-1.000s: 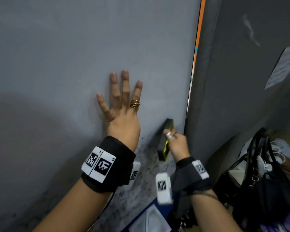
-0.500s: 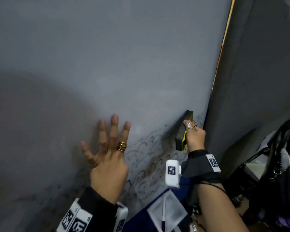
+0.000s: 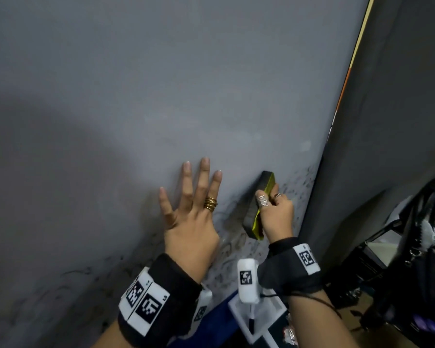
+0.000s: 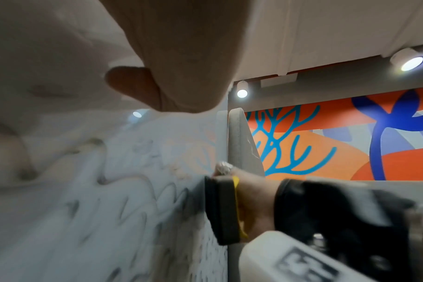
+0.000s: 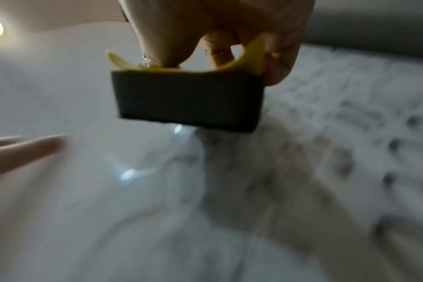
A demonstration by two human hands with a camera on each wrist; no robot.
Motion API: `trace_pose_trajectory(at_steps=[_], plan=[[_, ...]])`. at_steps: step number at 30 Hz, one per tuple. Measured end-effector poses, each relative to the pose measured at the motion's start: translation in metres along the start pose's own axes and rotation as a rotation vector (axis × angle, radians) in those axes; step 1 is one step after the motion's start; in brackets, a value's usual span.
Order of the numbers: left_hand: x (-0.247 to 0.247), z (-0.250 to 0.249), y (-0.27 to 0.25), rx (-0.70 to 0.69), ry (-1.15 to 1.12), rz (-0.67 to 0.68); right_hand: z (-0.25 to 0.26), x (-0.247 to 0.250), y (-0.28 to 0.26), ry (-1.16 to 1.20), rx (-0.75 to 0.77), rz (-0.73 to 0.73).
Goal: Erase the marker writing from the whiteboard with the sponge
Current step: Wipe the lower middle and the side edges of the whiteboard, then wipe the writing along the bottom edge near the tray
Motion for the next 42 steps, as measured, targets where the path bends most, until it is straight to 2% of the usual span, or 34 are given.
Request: trace_pose_trajectory(at_steps=[2, 4, 6, 9, 15, 17, 19, 21, 23, 26, 29, 32, 35, 38, 42], plan=[[-0.002, -0.002, 0.001, 0.004, -0.01, -0.021, 0.002, 0.01, 0.018, 0.086, -0.082, -0.031], [-0.002, -0.001, 0.003, 0.005, -0.003, -0.05, 0.0, 0.016, 0.03, 0.162, -0.159, -0.001], [-0.002, 0.004, -0.001, 0.009, -0.041, -0.078, -0.001, 0.012, 0.023, 0.118, -0.167, 0.013], [-0.002, 0.017, -0.021, 0.067, -0.14, -0.093, -0.004, -0.008, -0.015, -0.025, -0.079, 0.075], [-0.015, 0.046, -0.056, 0.2, -0.085, -0.088, -0.004, -0.048, -0.106, -0.156, 0.099, 0.288], [-0.015, 0.051, -0.066, 0.208, -0.095, -0.073, 0.003, -0.051, -0.114, -0.215, 0.142, 0.272], [-0.015, 0.058, -0.078, 0.215, -0.118, -0.069, 0.003, -0.048, -0.107, -0.17, 0.084, 0.216], [-0.015, 0.067, -0.086, 0.206, -0.143, -0.068, 0.002, -0.043, -0.081, -0.028, -0.033, 0.102], [-0.016, 0.08, -0.095, 0.149, -0.139, -0.056, 0.003, -0.035, -0.058, 0.084, -0.151, 0.018], [-0.016, 0.093, -0.101, 0.081, -0.062, 0.006, 0.01, -0.033, -0.057, 0.185, -0.249, 0.005], [-0.014, 0.096, -0.103, 0.059, 0.022, 0.009, 0.014, -0.053, -0.101, 0.133, -0.212, 0.067], [-0.016, 0.098, -0.102, 0.035, 0.018, -0.012, 0.013, -0.077, -0.161, 0.029, -0.128, 0.213], [-0.019, 0.101, -0.101, 0.013, -0.032, -0.031, 0.009, -0.087, -0.182, -0.045, -0.066, 0.313], [-0.017, 0.1, -0.103, 0.011, -0.114, -0.029, 0.006, -0.077, -0.162, -0.044, -0.115, 0.286], [-0.016, 0.102, -0.103, 0.009, -0.215, -0.032, 0.007, -0.05, -0.107, 0.037, -0.223, 0.137]])
Point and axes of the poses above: each hand's wrist, its own y-axis towards the middle knuckle, its own x-axis out of the back of the hand, z = x × y, the point moved 1 cm from there along y, towards the middle knuckle, and after that the axes turned 7 degrees about -x, right-handed, at the moved point
